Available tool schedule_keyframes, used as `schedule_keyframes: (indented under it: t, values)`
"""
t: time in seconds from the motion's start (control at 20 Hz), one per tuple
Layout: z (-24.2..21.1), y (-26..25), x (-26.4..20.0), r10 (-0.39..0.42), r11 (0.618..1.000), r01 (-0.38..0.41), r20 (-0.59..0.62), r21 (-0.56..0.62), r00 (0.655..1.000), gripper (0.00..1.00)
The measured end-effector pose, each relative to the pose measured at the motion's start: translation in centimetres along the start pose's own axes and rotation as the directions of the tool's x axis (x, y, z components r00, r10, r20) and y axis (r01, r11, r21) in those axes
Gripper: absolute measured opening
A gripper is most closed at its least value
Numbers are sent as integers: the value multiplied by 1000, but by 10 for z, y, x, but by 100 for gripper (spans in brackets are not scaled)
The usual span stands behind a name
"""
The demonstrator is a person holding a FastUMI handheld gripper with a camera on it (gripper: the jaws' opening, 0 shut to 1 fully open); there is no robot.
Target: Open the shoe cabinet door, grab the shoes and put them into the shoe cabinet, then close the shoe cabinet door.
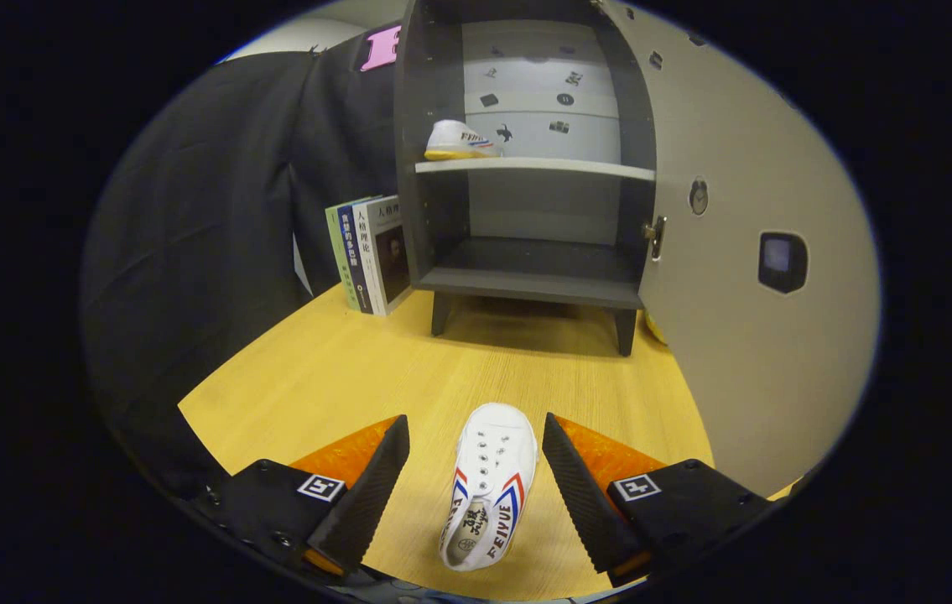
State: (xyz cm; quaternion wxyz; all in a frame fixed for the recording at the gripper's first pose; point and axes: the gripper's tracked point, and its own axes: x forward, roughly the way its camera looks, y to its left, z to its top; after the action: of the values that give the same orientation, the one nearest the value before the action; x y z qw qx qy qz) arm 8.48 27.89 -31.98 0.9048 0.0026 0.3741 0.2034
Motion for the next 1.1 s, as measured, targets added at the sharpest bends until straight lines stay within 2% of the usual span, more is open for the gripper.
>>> schedule_keyframes:
  t: [0.2, 0.45, 0.6, 0.85, 0.95, 1.1]
  values:
    - [-39, 11, 23, 19, 1000, -17, -128, 16, 992, 98]
    - [-78, 23, 43, 36, 999, -31, -267, 25, 963, 93]
    - [-92, 26, 53, 22, 1000, -21, -314, 5, 949, 80]
    - [-101, 11, 60, -78, 996, 55, -345, -76, 935, 57]
    - [-101, 10, 62, -95, 995, 75, -349, -69, 932, 35]
    - [-99, 13, 62, -56, 998, 45, -333, -42, 941, 15]
